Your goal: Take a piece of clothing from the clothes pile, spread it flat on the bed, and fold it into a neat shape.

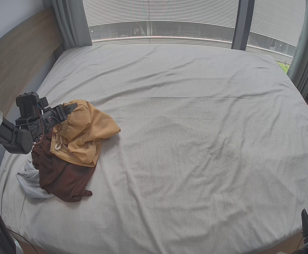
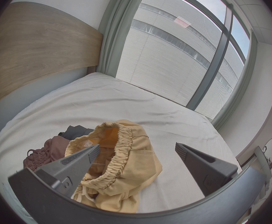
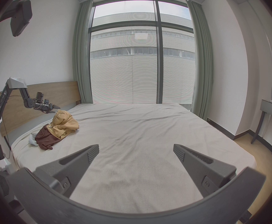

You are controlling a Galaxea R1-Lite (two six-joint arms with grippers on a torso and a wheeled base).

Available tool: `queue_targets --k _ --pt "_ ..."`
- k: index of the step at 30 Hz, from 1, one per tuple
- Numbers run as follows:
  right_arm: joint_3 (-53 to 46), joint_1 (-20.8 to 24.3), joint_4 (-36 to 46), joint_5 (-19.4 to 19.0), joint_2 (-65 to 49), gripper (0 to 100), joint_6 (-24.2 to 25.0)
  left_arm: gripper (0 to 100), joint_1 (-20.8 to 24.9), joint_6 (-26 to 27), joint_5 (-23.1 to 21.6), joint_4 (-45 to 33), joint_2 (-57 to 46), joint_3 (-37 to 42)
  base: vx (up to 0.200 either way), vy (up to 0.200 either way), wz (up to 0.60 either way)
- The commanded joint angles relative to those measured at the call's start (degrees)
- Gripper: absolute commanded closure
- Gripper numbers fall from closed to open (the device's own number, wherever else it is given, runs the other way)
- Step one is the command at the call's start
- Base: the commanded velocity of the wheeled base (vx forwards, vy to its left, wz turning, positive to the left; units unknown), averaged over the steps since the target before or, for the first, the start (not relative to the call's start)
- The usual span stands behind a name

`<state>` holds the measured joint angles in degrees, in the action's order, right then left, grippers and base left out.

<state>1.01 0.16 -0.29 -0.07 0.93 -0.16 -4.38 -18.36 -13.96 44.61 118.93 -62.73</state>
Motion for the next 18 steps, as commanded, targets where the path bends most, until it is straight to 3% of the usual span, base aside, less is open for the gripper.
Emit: queue_targets --k 1,18 --pt "-1.01 0.02 -0.06 -0.01 -0.93 0 -0.02 0 0.51 -0.01 -0.02 -0.13 3.15 -2.39 0.0 0.0 0.0" --pt "-1.01 0.02 -0.06 -0.01 -0.93 0 -0.02 0 1.48 -0.1 -0.54 0.48 10.53 -11.18 0.0 0.0 0.0"
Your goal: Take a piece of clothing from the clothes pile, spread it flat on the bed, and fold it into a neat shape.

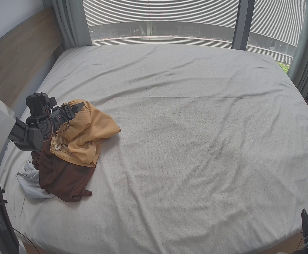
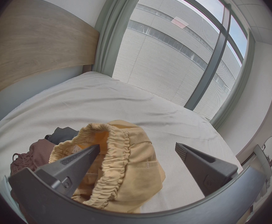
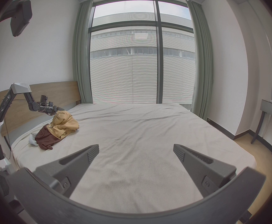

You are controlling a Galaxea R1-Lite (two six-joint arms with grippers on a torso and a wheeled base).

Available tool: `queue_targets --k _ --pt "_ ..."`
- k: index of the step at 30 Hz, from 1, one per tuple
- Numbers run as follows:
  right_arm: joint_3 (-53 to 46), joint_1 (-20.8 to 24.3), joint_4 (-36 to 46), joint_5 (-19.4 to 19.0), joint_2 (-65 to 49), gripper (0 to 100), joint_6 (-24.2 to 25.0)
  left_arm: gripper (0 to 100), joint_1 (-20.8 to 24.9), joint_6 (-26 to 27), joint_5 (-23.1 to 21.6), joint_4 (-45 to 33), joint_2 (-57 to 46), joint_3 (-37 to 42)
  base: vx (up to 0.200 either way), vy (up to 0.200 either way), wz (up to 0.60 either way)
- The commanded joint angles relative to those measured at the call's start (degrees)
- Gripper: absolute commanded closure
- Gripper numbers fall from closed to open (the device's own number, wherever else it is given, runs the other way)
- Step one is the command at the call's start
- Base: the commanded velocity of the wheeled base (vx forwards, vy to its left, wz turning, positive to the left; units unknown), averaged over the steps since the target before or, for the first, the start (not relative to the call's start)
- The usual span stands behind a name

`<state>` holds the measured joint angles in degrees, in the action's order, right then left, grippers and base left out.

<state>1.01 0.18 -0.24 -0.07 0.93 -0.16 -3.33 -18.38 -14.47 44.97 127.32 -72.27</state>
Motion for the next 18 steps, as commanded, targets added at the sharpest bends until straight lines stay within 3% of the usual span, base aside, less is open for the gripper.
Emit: queue_targets --k 1,11,12,18 --pt "-1.01 -0.01 -0.02 -0.01 -0.93 0 -0.02 0 0.43 -0.16 -0.03 0.2 2.41 -2.0 0.0 0.0 0.0" --pt "-1.01 -0.01 -0.11 -0.01 -0.93 0 -0.02 0 0.78 -0.34 0.06 0.29 3.64 -3.32 0.0 0.0 0.0" --pt "-1.01 -0.01 -0.11 -0.01 -0.93 0 -0.02 100 0.78 -0.34 0.06 0.2 3.64 -3.32 0.0 0.0 0.0" --pt "-1.01 -0.01 -0.02 -0.01 -0.93 0 -0.02 100 0.78 -0.34 -0.03 0.12 3.73 -3.23 0.0 0.0 0.0"
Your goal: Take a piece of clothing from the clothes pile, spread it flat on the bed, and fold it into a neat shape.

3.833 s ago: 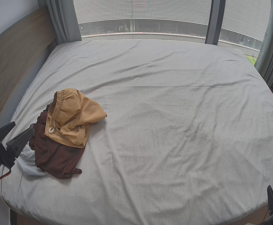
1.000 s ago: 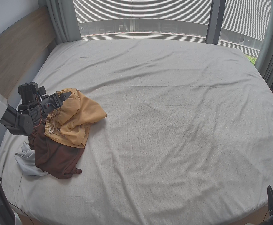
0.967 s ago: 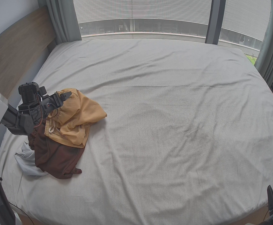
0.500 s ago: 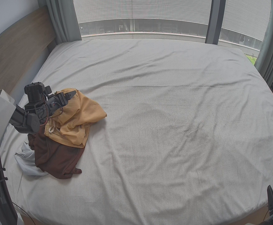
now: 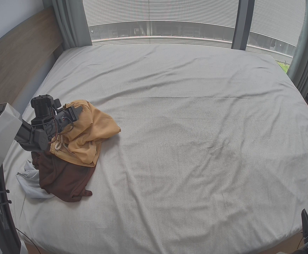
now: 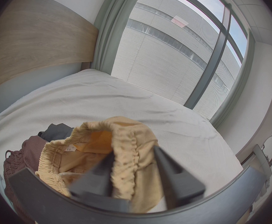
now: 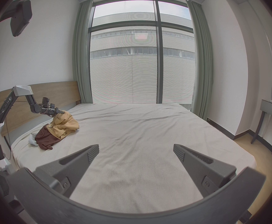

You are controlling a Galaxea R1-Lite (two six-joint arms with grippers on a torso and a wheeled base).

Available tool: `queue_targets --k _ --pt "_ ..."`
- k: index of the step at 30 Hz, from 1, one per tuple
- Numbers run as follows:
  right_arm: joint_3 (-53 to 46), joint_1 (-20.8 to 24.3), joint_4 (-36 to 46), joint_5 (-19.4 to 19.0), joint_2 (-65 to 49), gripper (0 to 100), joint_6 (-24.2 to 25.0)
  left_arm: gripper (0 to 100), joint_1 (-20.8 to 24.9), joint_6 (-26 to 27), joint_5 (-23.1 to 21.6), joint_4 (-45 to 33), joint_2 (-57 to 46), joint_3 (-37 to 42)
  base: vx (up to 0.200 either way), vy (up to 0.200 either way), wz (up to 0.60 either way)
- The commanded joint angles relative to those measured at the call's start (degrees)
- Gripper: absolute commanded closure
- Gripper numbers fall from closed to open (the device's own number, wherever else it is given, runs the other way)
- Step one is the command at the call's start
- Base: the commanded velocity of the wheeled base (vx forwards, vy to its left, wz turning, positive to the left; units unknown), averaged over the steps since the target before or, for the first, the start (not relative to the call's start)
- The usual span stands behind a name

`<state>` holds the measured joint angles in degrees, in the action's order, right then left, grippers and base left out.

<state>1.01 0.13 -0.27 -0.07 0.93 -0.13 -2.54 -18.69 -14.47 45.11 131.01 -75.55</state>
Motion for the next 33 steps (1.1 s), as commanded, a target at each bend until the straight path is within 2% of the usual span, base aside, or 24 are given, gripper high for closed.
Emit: queue_targets --k 1,5,9,10,13,21,28,33 --pt "-1.01 0.04 -0.08 -0.01 -0.93 0 -0.04 100 -0.1 -0.12 -0.12 0.07 -0.06 0.05 0.0 0.0 0.0" --pt "-1.01 0.04 -0.08 -0.01 -0.93 0 -0.04 100 -0.1 -0.74 -0.21 0.16 -0.23 0.31 0.0 0.0 0.0" --pt "-1.01 0.04 -0.08 -0.01 -0.93 0 -0.04 100 0.16 -7.33 -0.21 0.25 -2.25 0.84 0.0 0.0 0.0" --pt "-1.01 0.04 -0.08 -0.01 -0.93 0 -0.04 100 0.16 -7.33 -0.21 0.25 -2.25 0.84 0.0 0.0 0.0" --pt "-1.01 0.04 -0.08 -0.01 -0.93 0 -0.04 100 1.31 -13.83 -0.91 0.25 -6.21 3.21 0.0 0.0 0.0" --pt "-1.01 0.04 0.0 -0.01 -0.93 0 -0.04 100 1.48 -23.5 -7.06 3.76 -15.79 12.79 0.0 0.0 0.0" --pt "-1.01 0.04 0.0 -0.01 -0.93 0 -0.13 100 1.04 -25.08 -14.8 7.54 -18.16 17.98 0.0 0.0 0.0" --pt "-1.01 0.04 0.0 -0.01 -0.93 0 -0.13 100 1.04 -25.08 -15.5 7.54 -18.16 19.73 0.0 0.0 0.0"
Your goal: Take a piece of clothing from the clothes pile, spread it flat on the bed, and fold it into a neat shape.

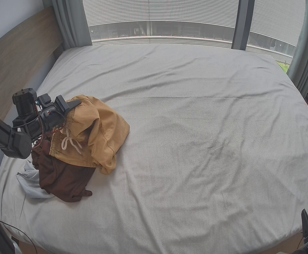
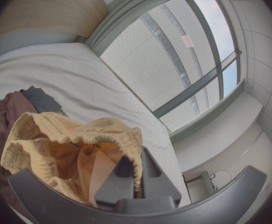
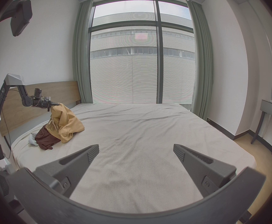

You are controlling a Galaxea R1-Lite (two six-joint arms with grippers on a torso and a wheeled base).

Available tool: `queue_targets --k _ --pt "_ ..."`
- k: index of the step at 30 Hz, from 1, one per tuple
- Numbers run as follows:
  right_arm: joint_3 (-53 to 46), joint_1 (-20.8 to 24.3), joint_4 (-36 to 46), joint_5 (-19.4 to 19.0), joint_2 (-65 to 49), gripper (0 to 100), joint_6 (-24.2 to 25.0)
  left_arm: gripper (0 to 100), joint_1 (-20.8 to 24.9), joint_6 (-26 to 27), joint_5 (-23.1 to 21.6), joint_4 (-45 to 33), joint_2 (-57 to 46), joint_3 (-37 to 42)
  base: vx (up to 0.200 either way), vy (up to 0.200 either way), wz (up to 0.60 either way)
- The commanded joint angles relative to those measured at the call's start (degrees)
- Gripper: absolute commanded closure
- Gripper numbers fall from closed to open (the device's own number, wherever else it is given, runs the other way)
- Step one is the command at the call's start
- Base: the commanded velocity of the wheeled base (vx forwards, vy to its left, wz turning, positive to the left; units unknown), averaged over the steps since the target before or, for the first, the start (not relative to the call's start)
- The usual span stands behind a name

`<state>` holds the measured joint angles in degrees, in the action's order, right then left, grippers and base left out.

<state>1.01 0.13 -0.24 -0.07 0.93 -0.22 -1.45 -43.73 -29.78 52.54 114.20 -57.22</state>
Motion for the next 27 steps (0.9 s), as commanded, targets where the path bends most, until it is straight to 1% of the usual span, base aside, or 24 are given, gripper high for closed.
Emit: queue_targets --k 1,3,4,6,7,9,10,11,12,14,15,17,20,21,24,25,27 --pt "-1.01 0.04 -0.02 -0.01 -0.93 0 -0.04 100 -0.13 -0.13 -0.19 0.11 -1.26 1.59 0.0 0.0 0.0" --pt "-1.01 0.04 -0.02 -0.01 -0.93 0 -0.04 100 -0.13 -0.13 -0.19 0.11 -1.26 1.59 0.0 0.0 0.0" --pt "-1.01 0.04 -0.02 -0.01 -0.93 0 -0.04 100 -0.13 -2.15 -1.6 0.28 -1.53 3.17 0.0 0.0 0.0" --pt "-1.01 0.04 -0.02 -0.01 -0.93 0 -0.04 100 0.13 -5.05 -2.21 0.72 -2.14 3.61 0.0 0.0 0.0" --pt "-1.01 0.04 -0.02 -0.01 -0.93 0 -0.04 100 0.22 -5.4 -2.21 0.81 -2.14 3.61 0.0 0.0 0.0" --pt "-1.01 0.04 -0.02 -0.01 -0.93 0 -0.04 100 0.57 -13.93 -2.21 2.39 -3.37 3.61 0.0 0.0 0.0" --pt "-1.01 -0.05 -0.11 -0.01 -0.93 0 -0.04 100 0.75 -16.21 -2.21 3.09 -3.64 3.61 0.0 0.0 0.0" --pt "-1.01 0.04 -0.11 -0.01 -0.93 0 -0.04 100 0.66 -21.84 -2.3 4.85 -4.25 3.43 0.0 0.0 0.0" --pt "-1.01 0.04 -0.11 -0.01 -0.93 0 -0.04 100 0.66 -21.84 -2.3 4.85 -4.25 3.43 0.0 0.0 0.0" --pt "-1.01 -0.05 -0.02 -0.01 -0.93 0 -0.04 100 0.57 -31.51 -3.7 9.25 -4.51 3.43 0.0 0.0 0.0" --pt "-1.01 -0.05 -0.02 -0.01 -0.93 0 -0.04 100 0.48 -32.39 -4.06 9.86 -4.51 3.52 0.0 0.0 0.0" --pt "-1.01 0.04 -0.02 -0.01 -0.93 0 -0.04 100 0.66 -35.81 -6.08 11.88 -4.78 4.31 0.0 0.0 0.0" --pt "-1.01 -0.05 -0.02 -0.01 -0.93 0 -0.04 100 1.1 -36.87 -6.43 11.97 -5.13 5.1 0.0 0.0 0.0" --pt "-1.01 -0.05 -0.02 -0.01 -0.93 0 -0.04 100 2.07 -37.83 -6.52 12.06 -5.74 5.37 0.0 0.0 0.0" --pt "-1.01 0.04 -0.02 -0.01 -0.93 0 -0.04 100 2.59 -40.91 -6.52 12.5 -6.36 5.28 0.0 0.0 0.0" --pt "-1.01 0.04 -0.11 -0.01 -0.93 0 -0.04 100 3.03 -43.37 -6.52 13.46 -6.97 5.37 0.0 0.0 0.0" --pt "-1.01 -0.05 -0.11 -0.01 -0.93 0 -0.04 100 3.56 -45.13 -6.52 14.34 -7.24 5.46 0.0 0.0 0.0"
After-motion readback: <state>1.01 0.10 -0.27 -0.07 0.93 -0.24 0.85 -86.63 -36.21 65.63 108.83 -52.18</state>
